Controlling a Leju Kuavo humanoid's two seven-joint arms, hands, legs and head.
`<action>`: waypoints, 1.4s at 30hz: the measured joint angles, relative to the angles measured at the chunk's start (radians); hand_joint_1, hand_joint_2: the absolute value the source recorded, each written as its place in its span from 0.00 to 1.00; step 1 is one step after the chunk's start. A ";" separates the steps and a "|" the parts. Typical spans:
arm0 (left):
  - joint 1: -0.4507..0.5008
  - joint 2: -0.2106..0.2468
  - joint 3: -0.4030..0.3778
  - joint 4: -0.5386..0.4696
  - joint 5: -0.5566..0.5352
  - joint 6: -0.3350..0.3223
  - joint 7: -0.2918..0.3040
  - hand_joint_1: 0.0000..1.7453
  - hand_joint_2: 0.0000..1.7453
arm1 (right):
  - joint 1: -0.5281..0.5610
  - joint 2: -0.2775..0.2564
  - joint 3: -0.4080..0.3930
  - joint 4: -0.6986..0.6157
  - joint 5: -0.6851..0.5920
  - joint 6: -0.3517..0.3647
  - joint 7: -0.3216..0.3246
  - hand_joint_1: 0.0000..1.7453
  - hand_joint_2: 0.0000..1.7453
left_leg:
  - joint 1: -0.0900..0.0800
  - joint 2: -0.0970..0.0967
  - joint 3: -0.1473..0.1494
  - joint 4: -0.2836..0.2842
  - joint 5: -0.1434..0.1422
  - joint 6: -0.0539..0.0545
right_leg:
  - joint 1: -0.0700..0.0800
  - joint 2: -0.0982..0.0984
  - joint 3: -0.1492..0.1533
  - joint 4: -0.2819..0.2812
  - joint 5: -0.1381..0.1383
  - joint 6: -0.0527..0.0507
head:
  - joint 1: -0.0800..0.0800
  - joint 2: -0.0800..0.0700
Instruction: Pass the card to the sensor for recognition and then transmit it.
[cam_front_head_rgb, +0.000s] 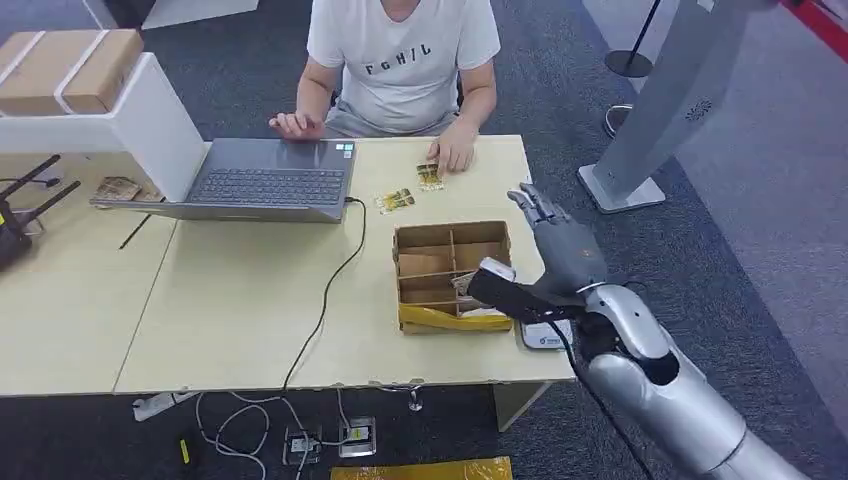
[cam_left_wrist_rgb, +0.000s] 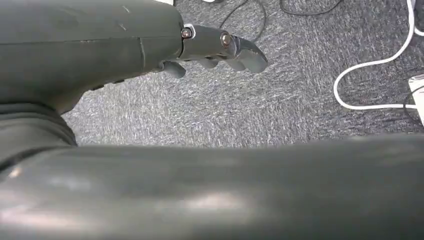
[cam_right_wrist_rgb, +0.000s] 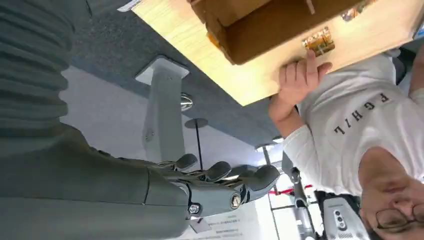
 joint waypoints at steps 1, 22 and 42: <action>0.000 0.000 0.000 0.000 0.000 0.000 0.001 0.00 0.00 | -0.002 0.006 0.012 0.017 0.014 -0.006 -0.004 0.00 1.00 | 0.000 0.000 0.000 0.000 0.000 0.000 | 0.000 0.000 0.000 0.000 0.000 0.000 | 0.000 0.000; 0.000 0.003 0.000 0.000 -0.003 -0.007 0.002 0.00 0.00 | -0.024 0.080 0.114 0.216 0.090 -0.050 -0.013 0.00 1.00 | 0.000 0.000 0.000 0.000 0.000 0.000 | 0.000 -0.001 0.000 0.000 0.000 0.000 | 0.000 0.000; 0.000 0.003 -0.003 0.000 -0.015 -0.012 0.001 0.00 0.00 | -0.024 0.126 0.140 0.288 0.138 -0.072 -0.040 0.00 1.00 | 0.000 0.000 0.000 0.000 0.000 0.000 | 0.000 -0.001 0.000 0.000 0.000 0.000 | 0.000 0.000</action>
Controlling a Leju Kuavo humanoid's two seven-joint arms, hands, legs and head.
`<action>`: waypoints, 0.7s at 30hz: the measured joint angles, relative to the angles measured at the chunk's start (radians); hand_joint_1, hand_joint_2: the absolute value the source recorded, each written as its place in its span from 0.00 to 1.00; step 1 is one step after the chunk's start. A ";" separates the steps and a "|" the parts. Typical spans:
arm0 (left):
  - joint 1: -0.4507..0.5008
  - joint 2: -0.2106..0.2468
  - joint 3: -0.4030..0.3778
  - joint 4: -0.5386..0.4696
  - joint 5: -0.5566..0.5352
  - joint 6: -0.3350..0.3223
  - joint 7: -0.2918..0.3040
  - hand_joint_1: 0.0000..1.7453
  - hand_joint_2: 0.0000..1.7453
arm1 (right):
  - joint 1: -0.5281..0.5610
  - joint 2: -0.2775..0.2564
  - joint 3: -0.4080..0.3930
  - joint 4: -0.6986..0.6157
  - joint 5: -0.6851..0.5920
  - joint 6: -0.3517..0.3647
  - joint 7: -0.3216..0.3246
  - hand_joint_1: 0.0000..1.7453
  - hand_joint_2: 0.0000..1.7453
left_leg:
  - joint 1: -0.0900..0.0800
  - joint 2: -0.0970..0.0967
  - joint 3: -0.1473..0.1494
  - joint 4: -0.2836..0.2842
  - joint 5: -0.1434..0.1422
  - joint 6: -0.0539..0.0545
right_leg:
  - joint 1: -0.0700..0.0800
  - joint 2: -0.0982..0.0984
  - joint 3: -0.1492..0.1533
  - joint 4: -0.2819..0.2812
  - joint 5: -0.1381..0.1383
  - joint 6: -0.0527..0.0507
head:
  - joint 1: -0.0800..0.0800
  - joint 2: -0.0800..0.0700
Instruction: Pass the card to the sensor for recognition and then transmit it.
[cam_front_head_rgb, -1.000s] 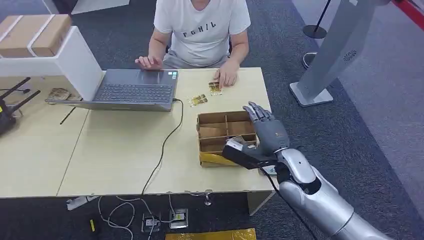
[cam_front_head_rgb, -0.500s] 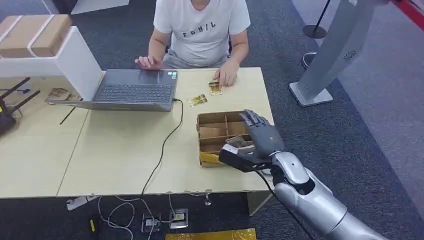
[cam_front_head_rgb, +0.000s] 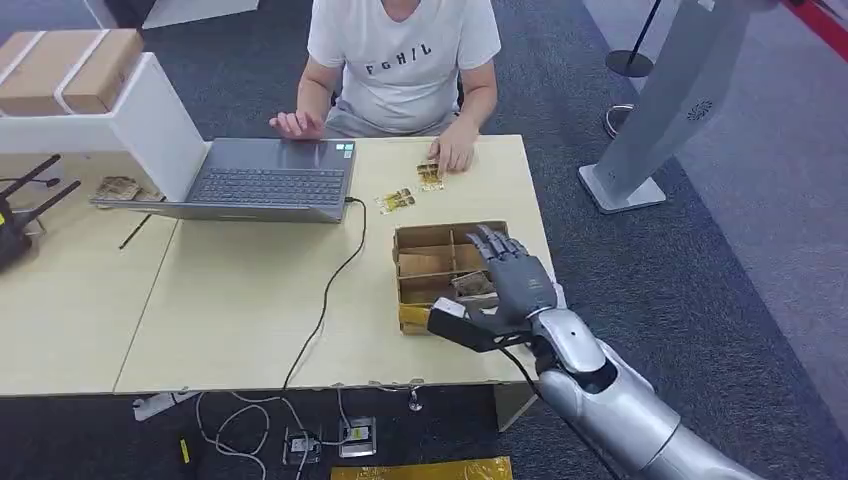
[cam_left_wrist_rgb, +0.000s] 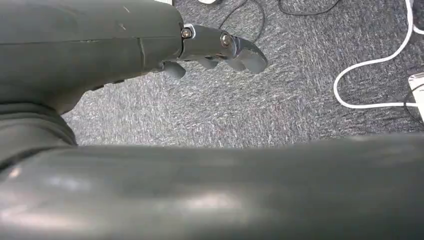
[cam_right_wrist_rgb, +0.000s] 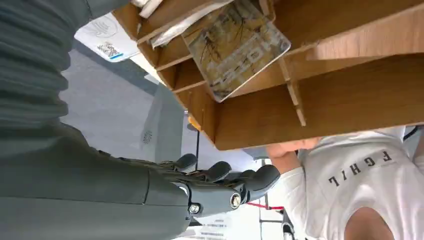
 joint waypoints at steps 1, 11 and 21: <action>0.000 0.000 0.000 0.000 -0.002 -0.002 0.000 0.00 0.00 | 0.000 0.003 0.002 0.007 0.002 -0.004 -0.003 0.00 1.00 | 0.000 0.000 0.000 0.000 0.000 0.000 | 0.000 0.000 0.000 0.000 0.000 0.000 | 0.000 0.000; 0.000 0.000 -0.002 0.000 -0.002 -0.007 0.000 0.00 0.00 | -0.004 0.034 0.019 0.082 0.000 -0.037 -0.029 0.00 1.00 | 0.000 0.000 0.000 0.000 0.000 0.000 | 0.000 0.000 0.000 0.000 0.000 0.000 | 0.000 0.000; 0.000 0.002 -0.002 0.000 -0.002 -0.006 -0.001 0.00 0.00 | -0.017 0.050 0.023 0.122 -0.026 -0.066 -0.043 1.00 1.00 | 0.000 0.000 0.000 0.000 0.000 0.000 | 0.000 0.000 0.000 0.000 0.000 0.000 | 0.000 0.000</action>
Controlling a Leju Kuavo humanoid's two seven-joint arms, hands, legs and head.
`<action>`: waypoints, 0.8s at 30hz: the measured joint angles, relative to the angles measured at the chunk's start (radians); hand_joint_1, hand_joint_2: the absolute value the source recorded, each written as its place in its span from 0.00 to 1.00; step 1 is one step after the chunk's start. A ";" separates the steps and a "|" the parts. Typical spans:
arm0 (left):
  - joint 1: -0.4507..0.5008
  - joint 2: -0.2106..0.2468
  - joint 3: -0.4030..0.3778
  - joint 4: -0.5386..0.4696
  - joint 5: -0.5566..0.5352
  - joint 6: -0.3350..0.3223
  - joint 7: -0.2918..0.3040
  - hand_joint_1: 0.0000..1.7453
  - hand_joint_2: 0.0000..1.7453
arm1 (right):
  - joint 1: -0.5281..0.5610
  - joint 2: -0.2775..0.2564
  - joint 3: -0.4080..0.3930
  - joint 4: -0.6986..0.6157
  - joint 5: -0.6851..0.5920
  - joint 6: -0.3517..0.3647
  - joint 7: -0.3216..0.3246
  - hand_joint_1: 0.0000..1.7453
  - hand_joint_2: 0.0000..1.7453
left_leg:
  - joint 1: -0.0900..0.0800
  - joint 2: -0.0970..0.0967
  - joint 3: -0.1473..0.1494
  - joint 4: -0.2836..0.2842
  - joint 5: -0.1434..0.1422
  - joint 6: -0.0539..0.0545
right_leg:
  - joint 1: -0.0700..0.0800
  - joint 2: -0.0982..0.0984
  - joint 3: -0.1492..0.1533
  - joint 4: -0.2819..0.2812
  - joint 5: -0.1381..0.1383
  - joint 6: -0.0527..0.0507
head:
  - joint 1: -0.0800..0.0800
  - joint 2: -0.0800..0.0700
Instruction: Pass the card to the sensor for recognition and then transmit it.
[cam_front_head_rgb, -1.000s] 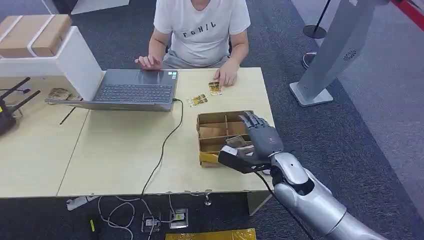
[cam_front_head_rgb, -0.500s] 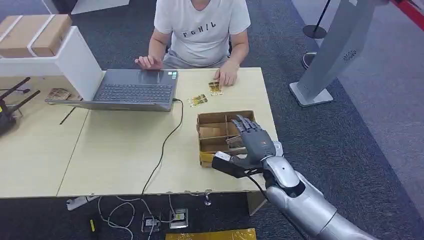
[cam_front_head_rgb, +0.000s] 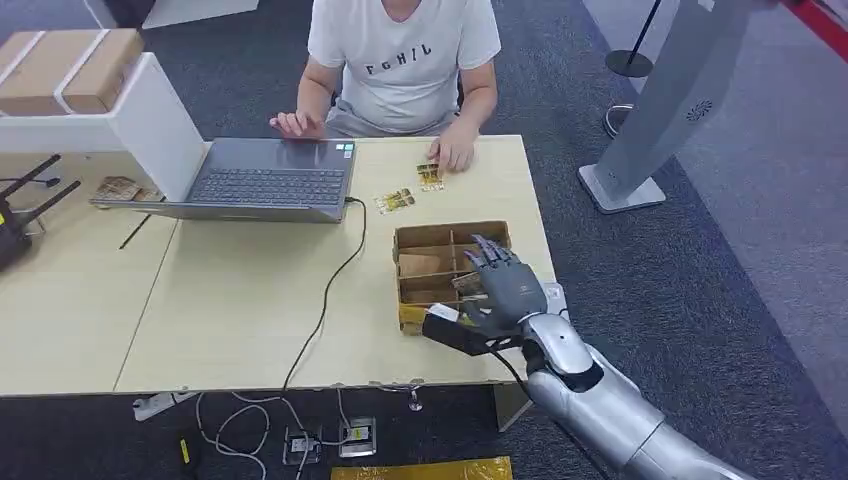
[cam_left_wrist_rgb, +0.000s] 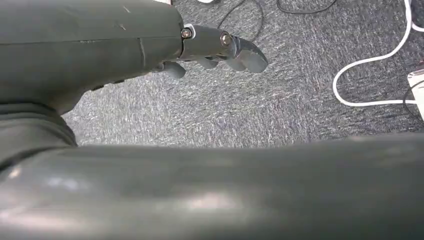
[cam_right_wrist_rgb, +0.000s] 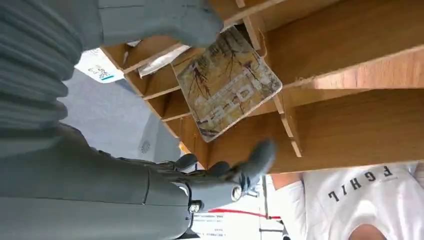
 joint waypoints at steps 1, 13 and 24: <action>0.000 0.000 0.000 0.000 0.000 0.000 0.000 0.00 0.00 | -0.003 0.000 0.000 0.002 -0.004 -0.005 -0.002 1.00 1.00 | 0.000 0.000 0.000 0.000 0.000 0.000 | 0.000 0.000 0.000 0.000 0.000 0.000 | 0.000 0.000; 0.000 0.003 0.000 0.000 -0.001 0.002 -0.001 0.00 0.00 | -0.017 0.006 0.000 0.021 -0.024 -0.019 -0.016 1.00 1.00 | 0.000 0.000 0.000 0.000 0.000 0.000 | 0.000 0.000 0.000 0.000 0.000 0.000 | 0.000 0.000; 0.000 0.003 -0.001 0.000 0.000 0.011 0.000 0.00 0.00 | -0.019 0.013 0.005 0.039 -0.047 -0.040 -0.029 1.00 1.00 | 0.000 0.000 0.000 0.000 0.000 0.000 | 0.000 0.000 0.000 0.000 0.000 0.000 | 0.000 0.000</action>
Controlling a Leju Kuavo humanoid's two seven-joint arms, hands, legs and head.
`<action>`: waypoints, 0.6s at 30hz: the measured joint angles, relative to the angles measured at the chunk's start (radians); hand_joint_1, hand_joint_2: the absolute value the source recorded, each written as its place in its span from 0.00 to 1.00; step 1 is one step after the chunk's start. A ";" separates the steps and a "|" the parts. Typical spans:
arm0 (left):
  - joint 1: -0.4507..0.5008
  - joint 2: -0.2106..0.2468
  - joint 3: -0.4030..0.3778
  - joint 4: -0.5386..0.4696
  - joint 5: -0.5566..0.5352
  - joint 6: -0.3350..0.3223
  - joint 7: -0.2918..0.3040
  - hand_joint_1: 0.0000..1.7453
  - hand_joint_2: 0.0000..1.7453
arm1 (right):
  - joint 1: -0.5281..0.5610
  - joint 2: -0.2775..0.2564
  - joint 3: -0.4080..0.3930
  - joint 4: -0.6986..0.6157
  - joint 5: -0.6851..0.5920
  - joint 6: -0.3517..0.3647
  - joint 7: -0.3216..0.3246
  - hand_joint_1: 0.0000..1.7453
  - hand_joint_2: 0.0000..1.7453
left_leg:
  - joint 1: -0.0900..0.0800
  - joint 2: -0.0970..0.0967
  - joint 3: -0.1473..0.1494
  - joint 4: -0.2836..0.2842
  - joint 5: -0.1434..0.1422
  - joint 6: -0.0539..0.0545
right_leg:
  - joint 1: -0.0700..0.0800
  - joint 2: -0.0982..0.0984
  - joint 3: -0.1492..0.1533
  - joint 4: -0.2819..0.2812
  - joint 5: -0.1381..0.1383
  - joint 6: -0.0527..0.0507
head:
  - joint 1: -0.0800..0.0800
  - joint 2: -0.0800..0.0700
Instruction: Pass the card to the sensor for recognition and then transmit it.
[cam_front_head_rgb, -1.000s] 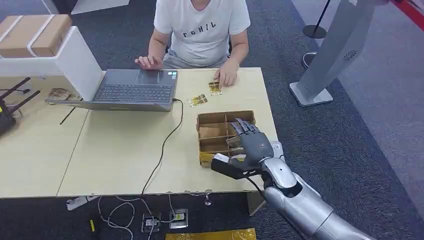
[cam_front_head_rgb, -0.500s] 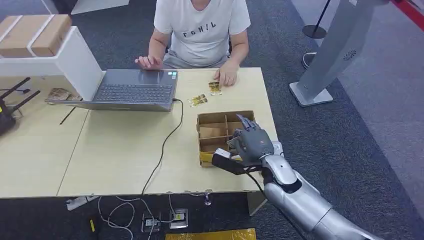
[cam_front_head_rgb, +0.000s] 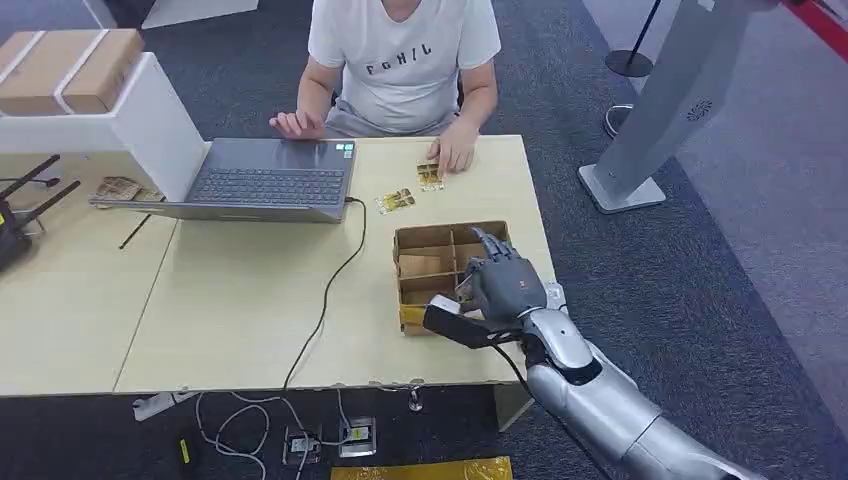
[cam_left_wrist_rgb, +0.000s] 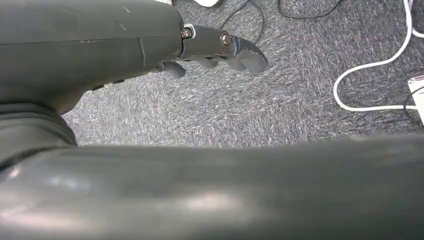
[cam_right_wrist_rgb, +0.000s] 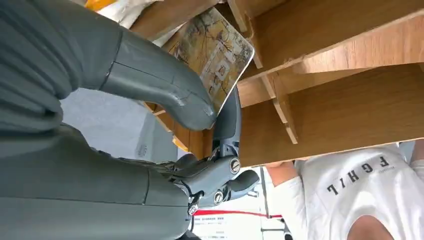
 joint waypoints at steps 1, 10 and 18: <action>0.000 0.000 0.000 0.000 0.000 0.000 0.000 0.00 0.00 | 0.000 0.001 0.002 0.002 -0.002 -0.003 0.000 1.00 1.00 | 0.000 0.000 0.000 0.000 0.000 0.000 | 0.000 0.000 0.000 0.000 0.000 0.000 | 0.000 0.000; 0.000 0.000 0.000 0.000 0.004 0.000 0.000 0.00 0.00 | -0.002 0.003 0.004 0.010 -0.012 -0.012 0.000 1.00 1.00 | 0.000 0.000 0.000 0.000 0.000 0.000 | 0.000 0.000 0.000 0.000 0.000 0.000 | 0.000 0.000; 0.000 0.000 -0.001 0.000 0.004 0.000 0.000 0.00 0.00 | -0.002 0.003 0.004 0.012 -0.011 -0.019 0.001 1.00 1.00 | 0.000 0.000 0.000 0.000 0.000 0.000 | 0.000 0.000 0.000 0.000 0.000 0.000 | 0.000 0.000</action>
